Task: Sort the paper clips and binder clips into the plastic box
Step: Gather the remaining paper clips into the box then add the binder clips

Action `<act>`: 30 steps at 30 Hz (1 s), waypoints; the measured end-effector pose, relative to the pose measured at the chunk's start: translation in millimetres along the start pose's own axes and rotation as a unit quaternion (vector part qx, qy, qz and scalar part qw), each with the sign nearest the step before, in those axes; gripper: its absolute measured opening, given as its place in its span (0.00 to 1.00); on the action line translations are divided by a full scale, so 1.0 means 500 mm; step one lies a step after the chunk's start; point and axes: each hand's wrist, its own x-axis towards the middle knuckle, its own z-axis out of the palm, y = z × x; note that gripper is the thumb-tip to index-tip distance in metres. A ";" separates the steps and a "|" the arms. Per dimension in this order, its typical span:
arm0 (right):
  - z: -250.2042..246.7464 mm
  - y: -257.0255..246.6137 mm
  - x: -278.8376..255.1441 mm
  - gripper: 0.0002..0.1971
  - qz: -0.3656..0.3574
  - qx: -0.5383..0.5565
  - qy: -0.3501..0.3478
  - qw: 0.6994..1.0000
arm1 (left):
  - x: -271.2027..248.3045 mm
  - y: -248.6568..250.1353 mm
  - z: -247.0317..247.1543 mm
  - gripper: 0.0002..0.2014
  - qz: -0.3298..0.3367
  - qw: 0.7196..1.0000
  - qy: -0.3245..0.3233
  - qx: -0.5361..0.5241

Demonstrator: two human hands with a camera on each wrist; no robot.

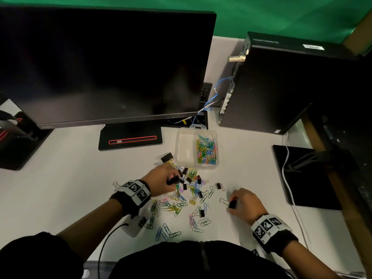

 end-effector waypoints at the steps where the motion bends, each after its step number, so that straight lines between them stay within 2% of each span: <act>1: 0.003 -0.005 0.004 0.14 -0.004 -0.003 0.005 1.000 | -0.008 -0.011 -0.004 0.14 -0.011 1.000 0.011 -0.001; 5: 0.016 -0.057 0.023 0.14 -0.057 0.035 0.040 0.997 | -0.037 -0.056 -0.020 0.15 -0.070 0.997 0.034 0.014; 9: 0.042 -0.131 0.038 0.08 -0.116 0.059 -0.025 0.991 | -0.060 -0.101 -0.026 0.16 -0.145 0.988 0.022 0.049; 11: 0.053 -0.153 0.046 0.07 -0.126 0.055 -0.035 0.990 | -0.070 -0.121 -0.027 0.18 -0.176 0.982 0.029 0.053; 17: 0.058 -0.172 0.057 0.06 -0.134 0.047 -0.043 0.989 | -0.083 -0.147 -0.021 0.24 -0.196 0.978 0.038 0.057; 20: 0.048 -0.157 0.052 0.05 -0.117 0.084 -0.019 0.989 | -0.079 -0.145 -0.012 0.24 -0.173 0.979 0.067 0.084; 23: 0.018 -0.121 0.050 0.05 -0.085 0.092 0.030 0.992 | -0.075 -0.128 0.009 0.22 -0.087 0.984 0.095 0.120; 26: -0.014 -0.077 0.049 0.04 -0.034 0.062 0.065 0.995 | -0.072 -0.109 0.031 0.23 -0.011 0.989 0.063 0.137; 30: -0.030 -0.036 0.052 0.05 0.030 0.018 0.065 0.997 | -0.060 -0.088 0.048 0.26 0.023 0.988 -0.010 0.155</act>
